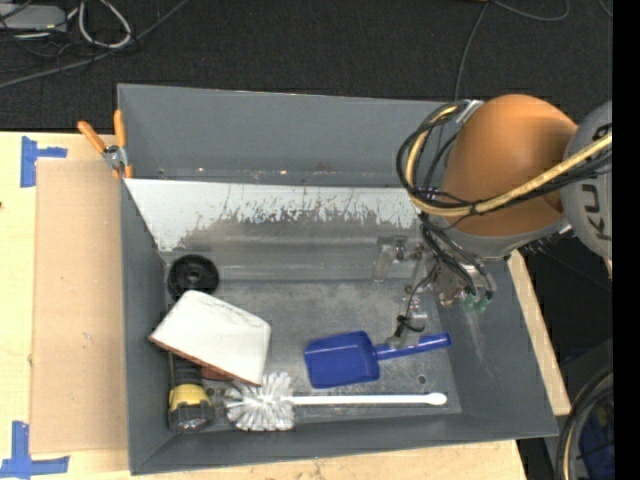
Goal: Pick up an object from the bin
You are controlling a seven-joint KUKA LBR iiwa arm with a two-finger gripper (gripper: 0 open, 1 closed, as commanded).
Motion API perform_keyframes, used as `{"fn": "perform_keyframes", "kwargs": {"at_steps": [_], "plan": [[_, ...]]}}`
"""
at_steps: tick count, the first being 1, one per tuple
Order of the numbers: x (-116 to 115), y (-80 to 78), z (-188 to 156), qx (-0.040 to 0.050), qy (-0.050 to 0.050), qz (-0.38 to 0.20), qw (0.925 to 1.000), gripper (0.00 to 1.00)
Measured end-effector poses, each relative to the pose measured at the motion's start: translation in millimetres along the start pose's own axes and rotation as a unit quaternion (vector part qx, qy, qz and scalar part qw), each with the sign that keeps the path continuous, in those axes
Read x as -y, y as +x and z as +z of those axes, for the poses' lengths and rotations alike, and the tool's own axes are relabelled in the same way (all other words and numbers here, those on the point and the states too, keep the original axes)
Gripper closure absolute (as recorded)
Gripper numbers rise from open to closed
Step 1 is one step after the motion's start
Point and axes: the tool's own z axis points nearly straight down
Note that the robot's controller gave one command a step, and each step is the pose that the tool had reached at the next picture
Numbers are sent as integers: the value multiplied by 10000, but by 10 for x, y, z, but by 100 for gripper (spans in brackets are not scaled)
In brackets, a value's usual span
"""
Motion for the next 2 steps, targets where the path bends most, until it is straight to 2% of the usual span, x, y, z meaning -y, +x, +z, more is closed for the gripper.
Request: {"fn": "perform_keyframes", "kwargs": {"at_steps": [1,2], "plan": [[0,0,0,0,0,0,10000,0],[-423,-131,-177,-4,5,290,9996,0]]}}
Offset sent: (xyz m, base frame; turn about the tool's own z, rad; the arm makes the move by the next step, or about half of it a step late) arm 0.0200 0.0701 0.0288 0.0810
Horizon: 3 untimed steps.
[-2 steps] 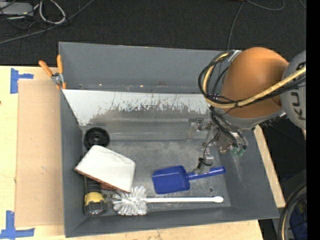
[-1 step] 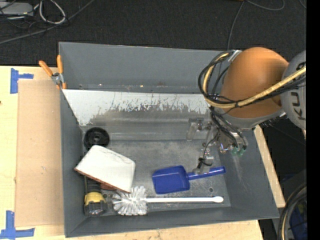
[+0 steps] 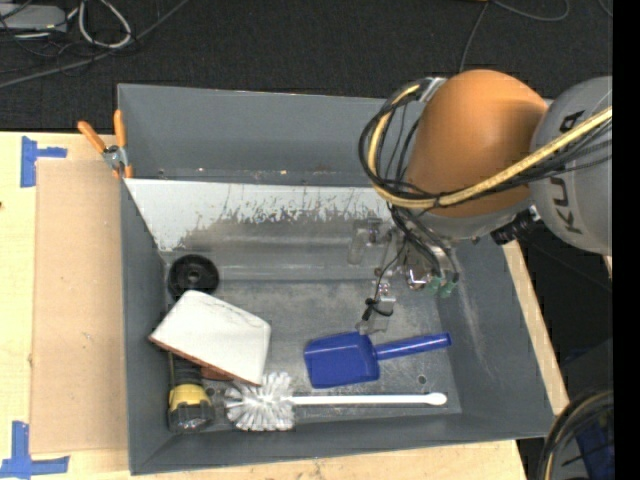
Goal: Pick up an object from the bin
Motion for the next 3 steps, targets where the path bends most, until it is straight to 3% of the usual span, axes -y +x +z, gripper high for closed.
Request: {"fn": "perform_keyframes", "kwargs": {"at_steps": [1,2,3], "plan": [[139,169,656,-9,3,-247,9997,0],[-209,404,582,57,-16,-935,9956,100],[-207,403,582,58,-16,-928,9957,0]]}}
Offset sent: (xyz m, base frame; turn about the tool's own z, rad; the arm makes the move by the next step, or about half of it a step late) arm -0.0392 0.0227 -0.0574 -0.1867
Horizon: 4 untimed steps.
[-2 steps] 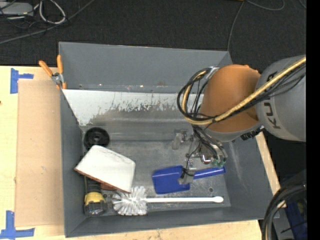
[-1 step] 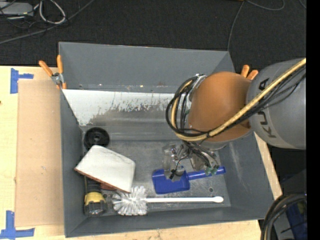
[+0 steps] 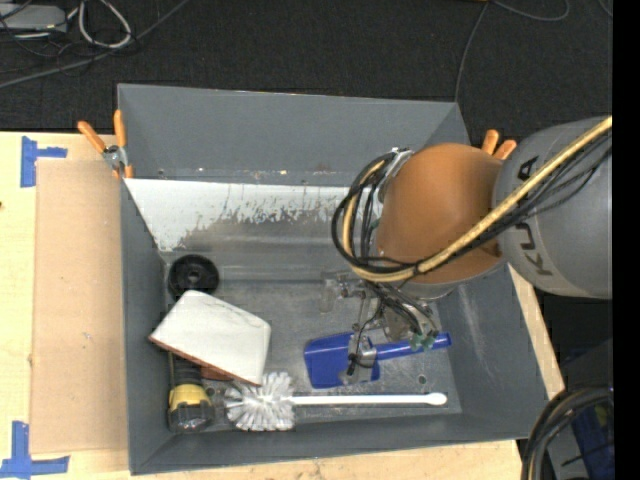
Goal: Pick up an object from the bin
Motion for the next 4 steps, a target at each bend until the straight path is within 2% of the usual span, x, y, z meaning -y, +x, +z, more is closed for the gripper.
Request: {"fn": "perform_keyframes", "kwargs": {"at_steps": [1,2,3,4], "plan": [[1,0,0,0,0,3,10000,0],[-14,51,402,0,-2,412,9992,0],[-11,279,791,-16,-1,841,9965,0],[-4,45,1047,0,-3,241,9997,0]]}}
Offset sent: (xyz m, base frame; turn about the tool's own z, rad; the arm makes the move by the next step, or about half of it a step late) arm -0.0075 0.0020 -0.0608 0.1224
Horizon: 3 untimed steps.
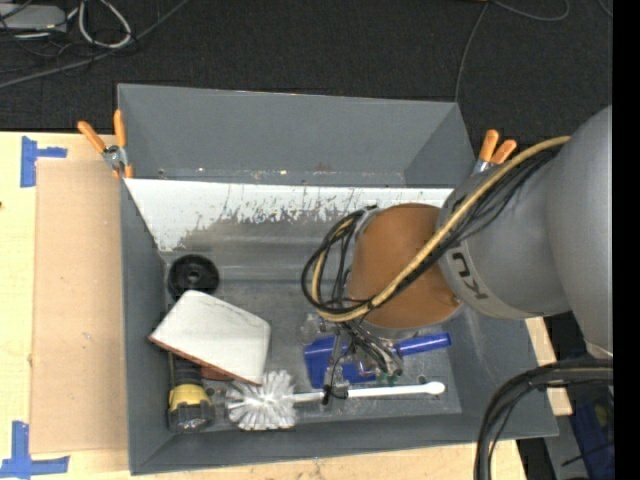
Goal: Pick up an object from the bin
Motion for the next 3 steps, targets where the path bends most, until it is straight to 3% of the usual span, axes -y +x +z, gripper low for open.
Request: {"fn": "perform_keyframes", "kwargs": {"at_steps": [1,2,3], "plan": [[-149,56,63,-4,1,522,9986,0],[41,28,277,-18,5,232,9997,0],[-101,19,227,-15,-3,275,9996,0]]}}
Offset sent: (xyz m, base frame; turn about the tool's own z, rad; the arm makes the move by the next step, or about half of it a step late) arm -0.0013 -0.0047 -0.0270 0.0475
